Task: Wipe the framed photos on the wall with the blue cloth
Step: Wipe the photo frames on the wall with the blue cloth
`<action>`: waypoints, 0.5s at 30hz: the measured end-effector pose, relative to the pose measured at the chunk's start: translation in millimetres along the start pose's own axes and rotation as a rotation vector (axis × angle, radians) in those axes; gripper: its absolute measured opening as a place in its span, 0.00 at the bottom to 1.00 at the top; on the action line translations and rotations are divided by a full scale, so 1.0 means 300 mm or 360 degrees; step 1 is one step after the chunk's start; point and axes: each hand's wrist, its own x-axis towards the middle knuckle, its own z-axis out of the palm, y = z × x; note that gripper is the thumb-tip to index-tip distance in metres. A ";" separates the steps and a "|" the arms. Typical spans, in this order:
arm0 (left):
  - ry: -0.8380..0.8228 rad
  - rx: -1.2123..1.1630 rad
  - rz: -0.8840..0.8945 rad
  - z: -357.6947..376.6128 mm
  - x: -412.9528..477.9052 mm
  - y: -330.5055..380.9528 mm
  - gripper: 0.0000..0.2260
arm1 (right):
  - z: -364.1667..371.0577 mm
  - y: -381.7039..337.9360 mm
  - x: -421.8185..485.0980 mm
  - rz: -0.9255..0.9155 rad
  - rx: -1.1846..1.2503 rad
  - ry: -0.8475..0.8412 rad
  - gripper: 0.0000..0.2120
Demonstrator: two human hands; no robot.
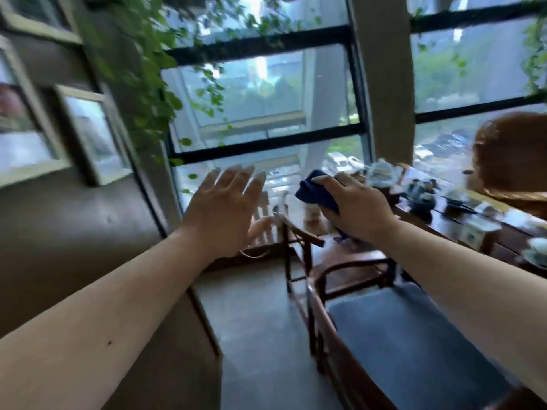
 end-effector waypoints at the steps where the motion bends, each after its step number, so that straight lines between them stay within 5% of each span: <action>1: -0.0010 0.0068 -0.0068 -0.030 -0.022 -0.057 0.34 | 0.005 -0.059 0.062 -0.0059 0.0055 0.0034 0.24; 15: -0.0233 0.0772 -0.0823 -0.340 -0.229 -0.582 0.34 | 0.157 -0.698 0.738 -0.0638 0.1033 0.0336 0.22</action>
